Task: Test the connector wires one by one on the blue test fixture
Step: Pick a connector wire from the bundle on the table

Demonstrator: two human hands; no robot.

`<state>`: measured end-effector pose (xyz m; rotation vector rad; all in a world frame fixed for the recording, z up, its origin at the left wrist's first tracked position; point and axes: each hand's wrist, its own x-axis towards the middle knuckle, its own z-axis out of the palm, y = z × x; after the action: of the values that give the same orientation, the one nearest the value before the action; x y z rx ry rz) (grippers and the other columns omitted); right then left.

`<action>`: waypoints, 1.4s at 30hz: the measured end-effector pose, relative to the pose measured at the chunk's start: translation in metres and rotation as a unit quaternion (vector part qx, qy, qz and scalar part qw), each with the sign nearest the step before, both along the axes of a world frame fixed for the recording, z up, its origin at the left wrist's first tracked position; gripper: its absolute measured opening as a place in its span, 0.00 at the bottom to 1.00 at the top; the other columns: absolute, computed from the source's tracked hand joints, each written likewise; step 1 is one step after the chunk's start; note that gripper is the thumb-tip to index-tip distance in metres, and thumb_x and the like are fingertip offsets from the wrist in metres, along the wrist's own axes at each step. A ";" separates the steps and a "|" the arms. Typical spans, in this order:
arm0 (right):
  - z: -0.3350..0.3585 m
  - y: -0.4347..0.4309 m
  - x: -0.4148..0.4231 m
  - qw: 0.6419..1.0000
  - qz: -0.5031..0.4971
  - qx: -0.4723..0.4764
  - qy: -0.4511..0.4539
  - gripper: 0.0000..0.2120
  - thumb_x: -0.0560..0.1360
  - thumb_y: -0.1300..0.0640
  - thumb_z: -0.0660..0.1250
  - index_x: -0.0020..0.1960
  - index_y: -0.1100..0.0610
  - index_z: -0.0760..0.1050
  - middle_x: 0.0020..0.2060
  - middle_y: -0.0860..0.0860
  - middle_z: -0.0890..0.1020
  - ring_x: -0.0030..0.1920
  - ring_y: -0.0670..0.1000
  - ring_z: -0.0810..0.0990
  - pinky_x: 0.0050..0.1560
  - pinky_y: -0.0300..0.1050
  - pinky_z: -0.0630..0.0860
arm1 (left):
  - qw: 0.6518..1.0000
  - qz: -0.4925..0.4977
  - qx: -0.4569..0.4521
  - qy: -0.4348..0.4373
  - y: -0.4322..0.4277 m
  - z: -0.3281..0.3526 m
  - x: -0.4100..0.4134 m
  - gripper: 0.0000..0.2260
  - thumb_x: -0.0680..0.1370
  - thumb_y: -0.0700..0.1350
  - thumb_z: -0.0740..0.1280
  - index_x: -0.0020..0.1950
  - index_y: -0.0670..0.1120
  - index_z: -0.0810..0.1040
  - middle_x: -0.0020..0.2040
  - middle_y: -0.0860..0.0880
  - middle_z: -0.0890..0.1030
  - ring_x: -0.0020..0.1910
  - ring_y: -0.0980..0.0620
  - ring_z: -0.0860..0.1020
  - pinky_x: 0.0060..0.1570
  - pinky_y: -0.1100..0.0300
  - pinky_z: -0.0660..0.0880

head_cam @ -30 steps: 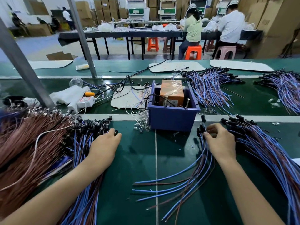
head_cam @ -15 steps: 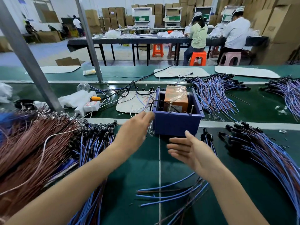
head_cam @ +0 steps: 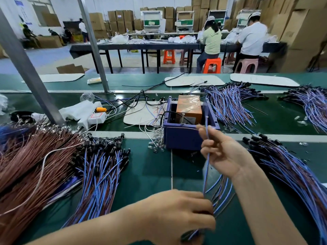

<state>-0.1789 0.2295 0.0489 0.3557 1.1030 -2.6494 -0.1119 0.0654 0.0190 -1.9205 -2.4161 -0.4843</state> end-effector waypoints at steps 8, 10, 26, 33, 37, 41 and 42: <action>0.009 0.026 -0.006 0.954 -0.282 -0.001 0.101 0.09 0.80 0.57 0.60 0.46 0.57 0.77 0.28 0.47 0.81 0.20 0.41 0.64 0.20 0.32 0.61 | 0.982 0.167 -0.077 0.036 -0.015 -0.010 -0.030 0.09 0.76 0.47 0.60 0.46 0.47 0.78 0.45 0.51 0.76 0.45 0.48 0.72 0.48 0.52 0.73; 0.010 0.025 -0.003 0.948 -0.292 0.006 0.129 0.08 0.80 0.58 0.61 0.48 0.58 0.78 0.28 0.47 0.81 0.21 0.42 0.66 0.22 0.32 0.63 | 0.962 0.235 -0.139 0.025 -0.016 -0.006 -0.043 0.12 0.77 0.49 0.58 0.54 0.51 0.79 0.54 0.54 0.78 0.61 0.49 0.71 0.64 0.50 0.66; -0.016 -0.009 0.006 0.917 -0.070 0.331 0.210 0.12 0.74 0.69 0.66 0.44 0.55 0.83 0.33 0.45 0.85 0.35 0.40 0.80 0.37 0.28 0.73 | 0.738 0.312 0.443 -0.403 0.043 0.060 -0.085 0.07 0.80 0.35 0.61 0.52 0.37 0.78 0.40 0.43 0.81 0.22 0.60 0.69 0.22 0.69 0.67; -0.001 -0.002 0.013 0.917 -0.104 0.305 0.234 0.10 0.76 0.65 0.65 0.49 0.53 0.81 0.33 0.48 0.84 0.33 0.44 0.80 0.31 0.32 0.74 | 0.748 0.277 0.441 -0.412 0.044 0.049 -0.078 0.07 0.79 0.32 0.61 0.52 0.33 0.78 0.35 0.44 0.78 0.27 0.59 0.73 0.31 0.69 0.74; -0.008 0.014 0.015 0.880 0.015 0.417 0.227 0.09 0.72 0.53 0.69 0.46 0.57 0.83 0.26 0.50 0.80 0.25 0.42 0.73 0.26 0.30 0.65 | 0.726 0.248 0.520 -0.376 0.037 0.057 -0.076 0.08 0.79 0.33 0.60 0.47 0.40 0.79 0.36 0.47 0.78 0.31 0.57 0.75 0.34 0.68 0.75; -0.014 0.027 0.015 0.856 0.041 0.471 0.208 0.07 0.75 0.60 0.68 0.45 0.60 0.84 0.27 0.51 0.81 0.27 0.43 0.75 0.29 0.33 0.72 | 0.650 0.178 0.641 -0.366 0.026 0.070 -0.074 0.06 0.77 0.39 0.62 0.46 0.42 0.78 0.39 0.47 0.79 0.33 0.56 0.76 0.36 0.67 0.75; -0.013 0.028 0.014 0.870 -0.003 0.449 0.204 0.06 0.74 0.62 0.69 0.46 0.62 0.84 0.29 0.51 0.83 0.30 0.44 0.79 0.34 0.34 0.76 | 0.637 0.165 0.659 -0.364 0.024 0.072 -0.073 0.06 0.76 0.41 0.62 0.46 0.43 0.78 0.38 0.48 0.80 0.32 0.56 0.76 0.36 0.67 0.75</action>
<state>-0.1652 0.2575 0.0357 -0.0708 2.4351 -2.0656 -0.1852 0.0895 0.0911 -0.5785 -1.4203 -2.3805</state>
